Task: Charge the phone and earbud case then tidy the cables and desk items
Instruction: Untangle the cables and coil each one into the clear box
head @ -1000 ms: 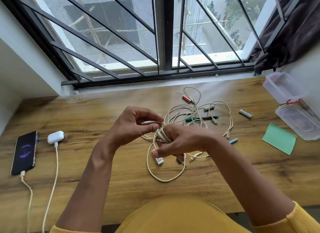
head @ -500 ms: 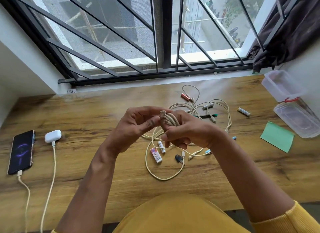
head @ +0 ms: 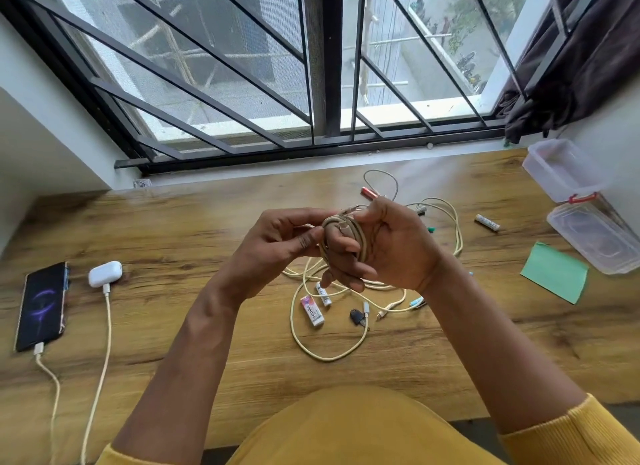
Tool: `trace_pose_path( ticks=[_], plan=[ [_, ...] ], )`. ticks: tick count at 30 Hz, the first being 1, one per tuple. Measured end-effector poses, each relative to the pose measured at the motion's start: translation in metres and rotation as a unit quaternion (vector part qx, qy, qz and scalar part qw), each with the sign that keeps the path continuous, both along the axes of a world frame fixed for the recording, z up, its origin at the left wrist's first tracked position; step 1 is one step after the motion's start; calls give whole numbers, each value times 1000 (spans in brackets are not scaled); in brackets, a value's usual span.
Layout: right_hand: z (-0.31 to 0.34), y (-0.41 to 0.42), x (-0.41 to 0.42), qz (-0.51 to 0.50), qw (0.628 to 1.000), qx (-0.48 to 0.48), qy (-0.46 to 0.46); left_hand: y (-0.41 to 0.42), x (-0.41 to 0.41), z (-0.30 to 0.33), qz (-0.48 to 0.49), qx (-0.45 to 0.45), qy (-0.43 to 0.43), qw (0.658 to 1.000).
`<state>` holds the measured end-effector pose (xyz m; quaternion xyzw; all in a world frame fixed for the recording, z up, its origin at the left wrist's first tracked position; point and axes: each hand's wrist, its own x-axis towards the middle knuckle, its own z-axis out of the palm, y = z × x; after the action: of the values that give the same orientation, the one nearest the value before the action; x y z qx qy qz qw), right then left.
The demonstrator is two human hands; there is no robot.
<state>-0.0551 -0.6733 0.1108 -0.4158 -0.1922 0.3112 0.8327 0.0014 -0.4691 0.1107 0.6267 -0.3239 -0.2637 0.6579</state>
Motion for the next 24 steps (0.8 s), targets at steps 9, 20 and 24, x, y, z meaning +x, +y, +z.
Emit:
trace_pose_path(
  ticks=[9,20,24],
  plan=[
    [-10,-8,1,-55,997,-3,55,2,-1,-4,81,-2,7,997],
    [-18,13,1,-230,957,-53,169,-14,-11,-20,246,91,-1,965],
    [-18,15,0,-266,946,-97,161,-12,-10,-19,204,92,30,974]
  ],
)
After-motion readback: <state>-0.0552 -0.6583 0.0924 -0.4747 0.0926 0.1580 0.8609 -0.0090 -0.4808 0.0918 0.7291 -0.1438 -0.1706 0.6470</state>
